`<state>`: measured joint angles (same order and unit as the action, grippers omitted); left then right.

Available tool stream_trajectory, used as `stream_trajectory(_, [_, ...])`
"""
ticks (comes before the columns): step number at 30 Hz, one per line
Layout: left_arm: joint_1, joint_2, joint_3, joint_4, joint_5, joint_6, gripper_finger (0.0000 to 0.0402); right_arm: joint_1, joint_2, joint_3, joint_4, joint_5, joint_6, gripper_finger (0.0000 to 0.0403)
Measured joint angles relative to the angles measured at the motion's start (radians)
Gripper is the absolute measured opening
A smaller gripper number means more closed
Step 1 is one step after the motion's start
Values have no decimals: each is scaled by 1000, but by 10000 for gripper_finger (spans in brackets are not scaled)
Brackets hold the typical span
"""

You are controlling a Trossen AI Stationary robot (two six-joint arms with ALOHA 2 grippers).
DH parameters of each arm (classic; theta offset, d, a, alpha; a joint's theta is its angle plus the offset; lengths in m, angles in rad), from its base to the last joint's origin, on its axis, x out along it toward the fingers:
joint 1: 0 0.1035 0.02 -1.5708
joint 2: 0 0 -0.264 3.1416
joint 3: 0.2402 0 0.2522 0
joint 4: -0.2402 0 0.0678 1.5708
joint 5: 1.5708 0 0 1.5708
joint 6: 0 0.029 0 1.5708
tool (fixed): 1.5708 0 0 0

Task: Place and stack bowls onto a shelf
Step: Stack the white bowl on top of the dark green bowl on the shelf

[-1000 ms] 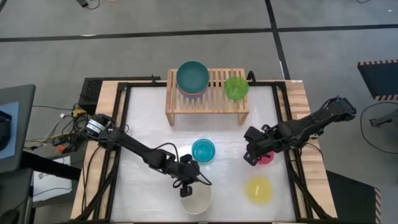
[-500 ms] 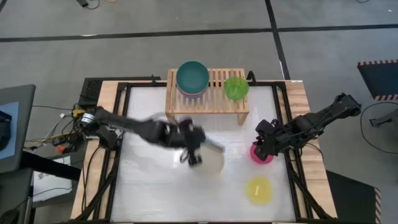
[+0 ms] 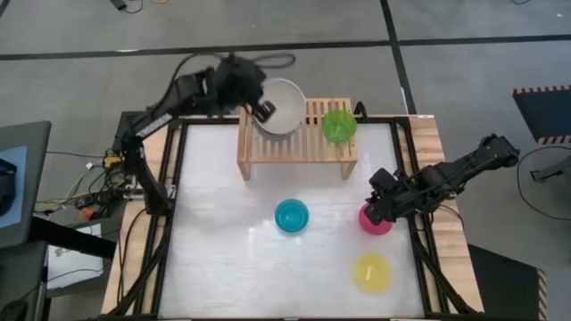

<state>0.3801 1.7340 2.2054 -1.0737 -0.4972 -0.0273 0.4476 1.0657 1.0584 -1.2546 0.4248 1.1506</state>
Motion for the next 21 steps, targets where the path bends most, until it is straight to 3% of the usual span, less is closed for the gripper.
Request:
stream_trajectory(9, [220,70,-24,-28,211,71,0,-124,0,0,1,16,-54,157])
stream_trajectory(13, [249,110,-31,-58,338,73,1,-192,0,0,9,4,-106,157])
stream_trajectory(21, [236,118,-2,-41,384,108,29,-235,0,0,-1,-80,-219,166])
